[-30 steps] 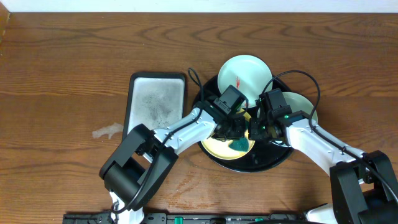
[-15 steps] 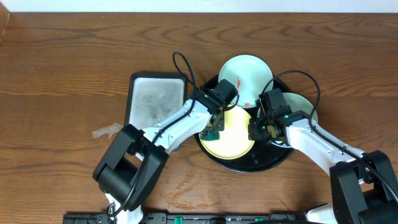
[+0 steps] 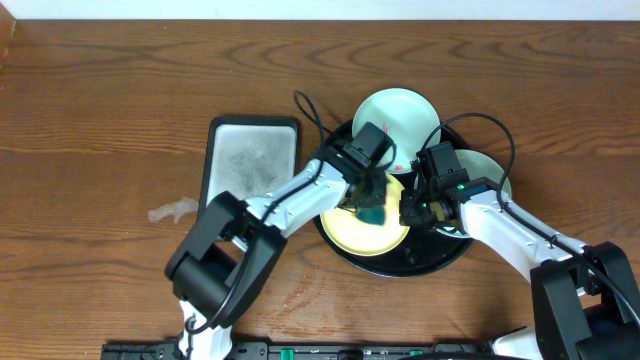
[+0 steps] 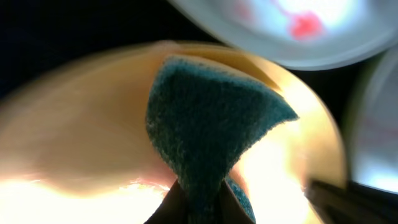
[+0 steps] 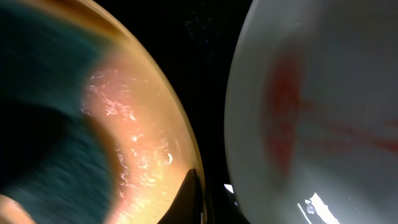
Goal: Clean dirty plates on tray and stack at the side
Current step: 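Scrub the yellow plate face with the sponge in the left gripper, then return the sponge to the basin with the left gripper, then lift the yellow plate with the right gripper and carry it right, then set the yellow plate down right of the tray and release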
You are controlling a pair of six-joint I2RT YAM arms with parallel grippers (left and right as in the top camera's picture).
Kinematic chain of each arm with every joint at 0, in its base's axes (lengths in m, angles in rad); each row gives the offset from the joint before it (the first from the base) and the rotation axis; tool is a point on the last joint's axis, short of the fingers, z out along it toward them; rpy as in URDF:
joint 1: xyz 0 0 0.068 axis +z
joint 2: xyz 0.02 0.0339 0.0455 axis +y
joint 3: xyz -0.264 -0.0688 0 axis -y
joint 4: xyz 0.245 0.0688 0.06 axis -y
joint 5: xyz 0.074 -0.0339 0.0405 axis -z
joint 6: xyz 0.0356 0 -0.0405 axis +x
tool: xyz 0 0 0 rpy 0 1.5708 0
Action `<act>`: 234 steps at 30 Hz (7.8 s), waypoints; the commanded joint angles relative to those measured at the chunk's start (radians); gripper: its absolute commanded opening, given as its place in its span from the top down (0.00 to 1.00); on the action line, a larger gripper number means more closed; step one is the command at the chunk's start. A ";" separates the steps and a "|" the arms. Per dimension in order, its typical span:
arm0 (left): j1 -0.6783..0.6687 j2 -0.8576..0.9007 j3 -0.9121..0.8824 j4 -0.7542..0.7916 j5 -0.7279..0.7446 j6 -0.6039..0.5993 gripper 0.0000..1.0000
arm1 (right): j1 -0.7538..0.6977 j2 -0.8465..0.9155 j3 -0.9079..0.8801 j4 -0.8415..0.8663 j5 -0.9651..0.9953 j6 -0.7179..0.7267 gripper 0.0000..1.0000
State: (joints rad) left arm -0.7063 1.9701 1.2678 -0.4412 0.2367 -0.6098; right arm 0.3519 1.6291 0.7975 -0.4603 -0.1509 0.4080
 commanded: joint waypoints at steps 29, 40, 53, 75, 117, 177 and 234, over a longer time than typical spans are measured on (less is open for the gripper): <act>0.062 -0.216 0.043 -0.302 -0.409 0.116 0.92 | -0.004 0.024 -0.021 -0.055 0.071 -0.024 0.99; 0.180 -0.453 0.042 -0.397 -0.327 0.116 0.93 | -0.004 0.012 0.008 -0.097 0.060 -0.089 0.99; 0.491 -0.439 -0.112 -0.403 -0.210 0.210 0.59 | 0.101 -0.187 0.237 -0.348 0.373 -0.155 0.99; 0.522 -0.705 -0.111 -0.408 -0.091 0.217 0.20 | 0.560 -0.237 0.320 -0.358 1.081 -0.324 0.99; 0.522 -0.701 -0.111 -0.407 -0.091 0.217 0.18 | 0.639 -0.318 0.376 -0.364 1.173 -0.478 0.99; 0.522 -0.701 -0.111 -0.407 -0.091 0.217 0.17 | 0.108 -0.305 0.382 -0.405 0.533 -0.270 0.99; 0.522 -0.701 -0.111 -0.407 -0.091 0.217 0.17 | -0.510 0.164 0.346 -0.328 0.315 -0.308 0.89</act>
State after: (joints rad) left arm -0.1886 1.2678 1.1522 -0.8486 0.1368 -0.4023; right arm -0.1604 1.7691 1.1488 -0.7860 0.0883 0.0845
